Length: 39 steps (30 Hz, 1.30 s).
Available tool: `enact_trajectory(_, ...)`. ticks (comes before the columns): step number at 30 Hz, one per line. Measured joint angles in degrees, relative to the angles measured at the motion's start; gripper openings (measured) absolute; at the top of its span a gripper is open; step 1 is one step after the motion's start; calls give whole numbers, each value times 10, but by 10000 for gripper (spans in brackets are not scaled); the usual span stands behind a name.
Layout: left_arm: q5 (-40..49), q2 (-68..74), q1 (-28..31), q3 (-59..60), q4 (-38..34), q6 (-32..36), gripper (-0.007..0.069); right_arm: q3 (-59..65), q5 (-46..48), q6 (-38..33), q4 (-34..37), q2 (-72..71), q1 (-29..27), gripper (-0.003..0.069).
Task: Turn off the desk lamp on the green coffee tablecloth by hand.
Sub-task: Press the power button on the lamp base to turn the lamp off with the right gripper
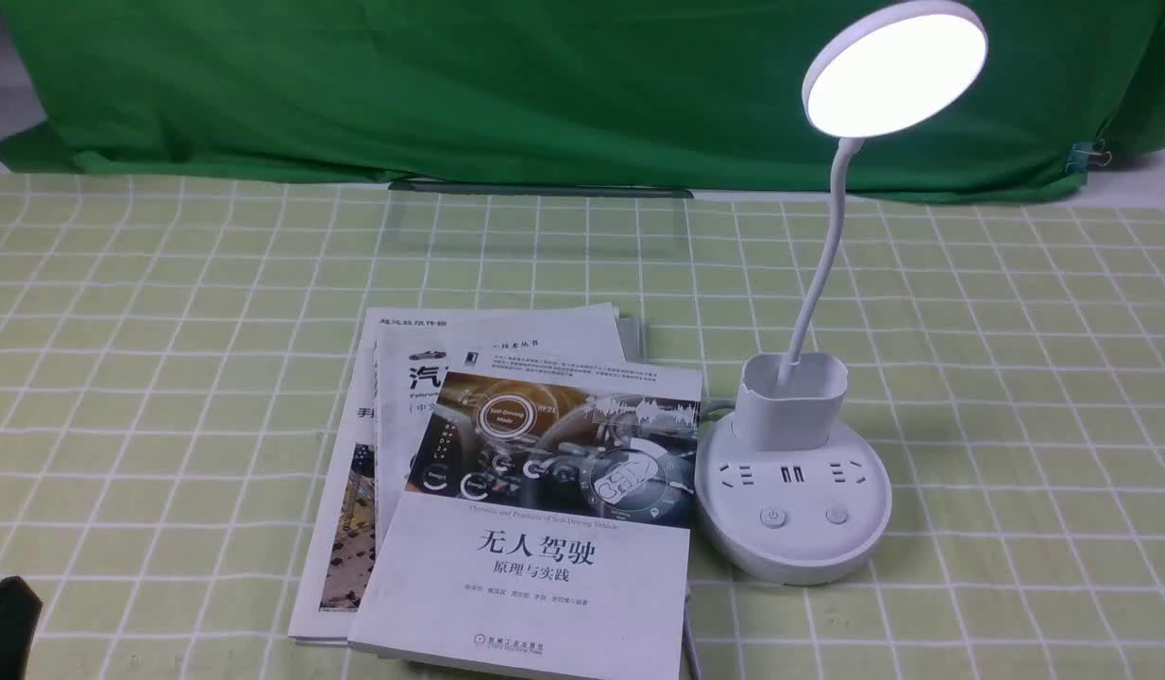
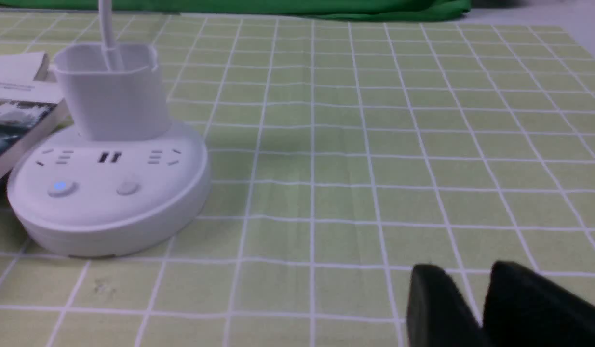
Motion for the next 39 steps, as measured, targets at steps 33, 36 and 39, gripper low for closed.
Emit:
enact_trajectory(33,0,0,0,0,0,0,410,0,-8,0,0,0,0,244)
enact_trajectory(36,0,0,0,0,0,1,410,0,-20,14,2,0,0,244)
enact_trajectory(39,0,0,0,0,0,1,410,0,-54,75,4,0,0,244)
